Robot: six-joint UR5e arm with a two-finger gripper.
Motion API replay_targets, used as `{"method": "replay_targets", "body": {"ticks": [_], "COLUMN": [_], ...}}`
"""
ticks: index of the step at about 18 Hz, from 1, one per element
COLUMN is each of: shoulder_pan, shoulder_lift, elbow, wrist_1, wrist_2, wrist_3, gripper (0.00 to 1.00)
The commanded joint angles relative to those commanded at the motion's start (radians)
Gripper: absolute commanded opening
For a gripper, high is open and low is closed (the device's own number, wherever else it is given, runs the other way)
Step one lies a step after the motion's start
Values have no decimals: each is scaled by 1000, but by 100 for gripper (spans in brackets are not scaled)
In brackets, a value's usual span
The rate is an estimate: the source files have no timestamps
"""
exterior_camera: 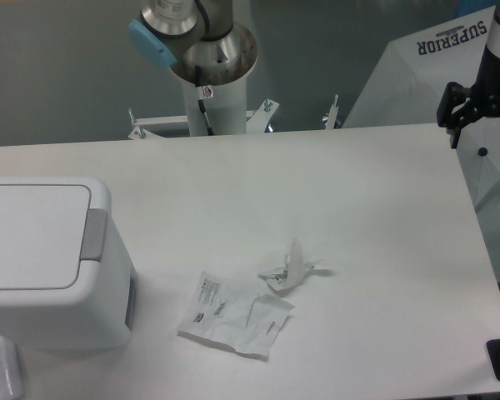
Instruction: Open the trash can
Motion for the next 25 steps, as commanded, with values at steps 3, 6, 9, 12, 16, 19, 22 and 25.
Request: {"method": "replay_targets", "body": {"ticks": [3, 6, 9, 12, 16, 19, 22, 25], "shoulder_pan": [-2, -9, -9, -11, -99, -158, -215, -270], "shoulder_lift": [2, 0, -14, -5, 18, 38, 75, 98], "elbow": [-2, -5, -9, -12, 6, 9, -9, -37], "wrist_1": [0, 2, 0, -8, -8, -5, -3, -6], "wrist_2": [2, 3, -6, -15, -90, -110, -159, -219], "wrist_3": [-2, -17, -15, -18, -258, -426, -488, -615], "gripper": [100, 100, 100, 100, 100, 100, 100, 100]}}
